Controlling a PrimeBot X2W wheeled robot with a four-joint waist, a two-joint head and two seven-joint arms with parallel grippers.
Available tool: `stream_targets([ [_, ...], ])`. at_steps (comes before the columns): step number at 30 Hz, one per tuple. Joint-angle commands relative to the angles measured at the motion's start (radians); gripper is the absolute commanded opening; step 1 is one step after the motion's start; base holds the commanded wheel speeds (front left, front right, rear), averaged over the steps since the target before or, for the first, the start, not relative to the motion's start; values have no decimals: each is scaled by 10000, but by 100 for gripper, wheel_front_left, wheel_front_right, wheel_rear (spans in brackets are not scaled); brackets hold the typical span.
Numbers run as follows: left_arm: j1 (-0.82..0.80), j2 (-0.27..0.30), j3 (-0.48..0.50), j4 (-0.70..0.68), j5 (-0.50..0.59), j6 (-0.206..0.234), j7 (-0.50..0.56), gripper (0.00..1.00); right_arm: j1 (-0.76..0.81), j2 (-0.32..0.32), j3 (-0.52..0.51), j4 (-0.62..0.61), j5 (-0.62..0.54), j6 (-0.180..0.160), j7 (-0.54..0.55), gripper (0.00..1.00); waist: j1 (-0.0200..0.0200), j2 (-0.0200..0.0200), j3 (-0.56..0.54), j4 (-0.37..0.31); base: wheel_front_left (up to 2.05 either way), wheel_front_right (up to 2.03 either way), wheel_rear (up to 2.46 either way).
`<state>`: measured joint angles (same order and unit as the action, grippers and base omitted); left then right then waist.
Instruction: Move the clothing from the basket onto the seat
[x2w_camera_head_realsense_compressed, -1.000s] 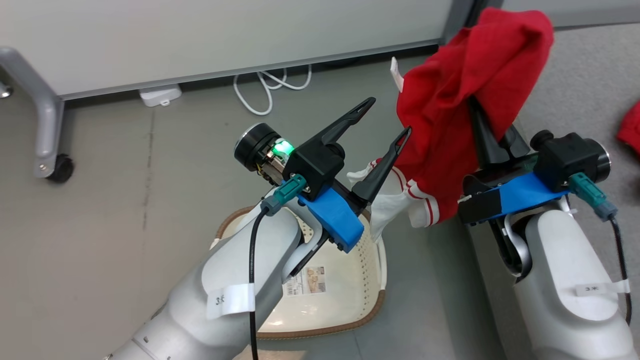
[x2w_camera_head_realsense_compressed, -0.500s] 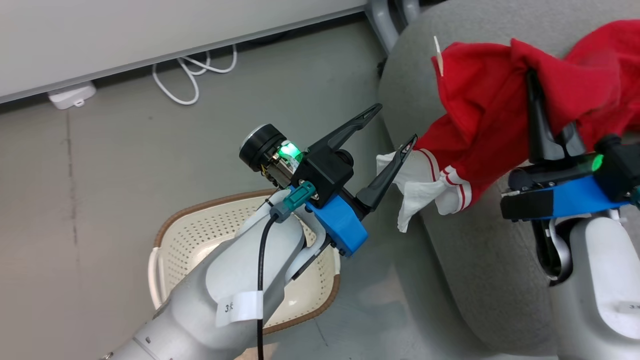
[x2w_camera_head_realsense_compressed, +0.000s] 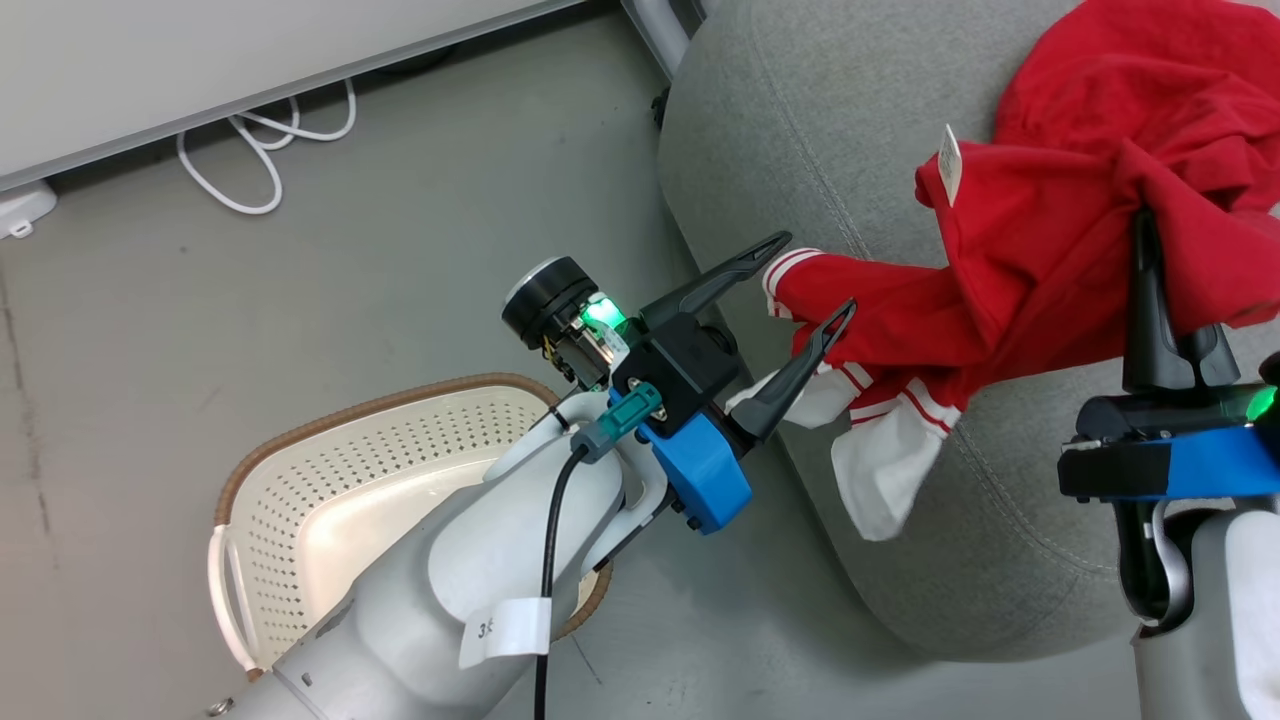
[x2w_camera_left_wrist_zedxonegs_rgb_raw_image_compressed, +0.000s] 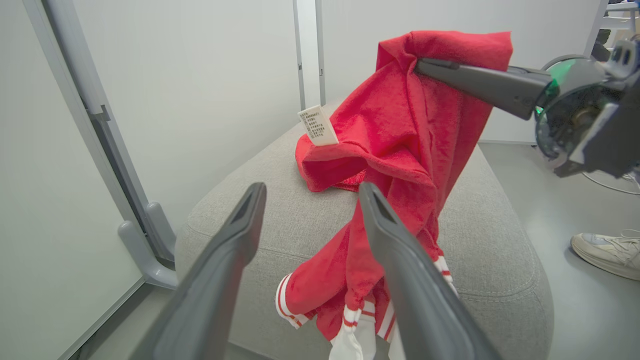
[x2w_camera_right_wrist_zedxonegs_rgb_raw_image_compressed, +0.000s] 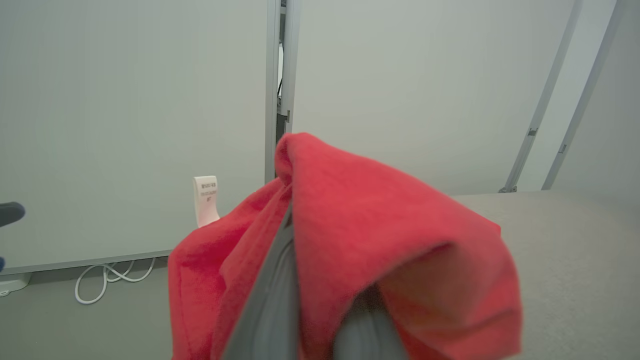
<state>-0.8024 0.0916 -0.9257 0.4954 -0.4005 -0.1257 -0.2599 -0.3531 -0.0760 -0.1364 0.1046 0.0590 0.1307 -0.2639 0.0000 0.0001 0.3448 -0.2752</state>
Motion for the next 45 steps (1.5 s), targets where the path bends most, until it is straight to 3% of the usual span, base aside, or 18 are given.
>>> stream_targets([
  [1, -84, 60, -79, 41, -7, -57, -11, 100, 200, 56, -94, -103, -4, 1, -7, 0, 0, -1, 57, -133, 0, 0, 0],
  [15, -11, 95, -285, 75, -176, -63, -32, 100, 649, 242, -247, -143, 106, 1, -7, 0, 0, -1, 24, -294, 0, 0, 0],
  [26, -158, 184, -205, -56, -139, 97, -51, 100, -347, 50, 62, -394, -39, 1, -8, 0, 0, -1, 312, -211, 0, 0, 0],
  [35, -539, 415, -118, -311, 31, 194, -28, 100, -2768, -758, 117, -610, -102, 1, -8, 0, 0, -1, 1369, -182, 0, 0, 0],
  [45, -1143, 882, -35, -656, 259, 298, 148, 100, -6006, -2724, -1634, -593, 70, 1, -5, 0, 0, -1, 2857, -76, 0, 0, 0],
])
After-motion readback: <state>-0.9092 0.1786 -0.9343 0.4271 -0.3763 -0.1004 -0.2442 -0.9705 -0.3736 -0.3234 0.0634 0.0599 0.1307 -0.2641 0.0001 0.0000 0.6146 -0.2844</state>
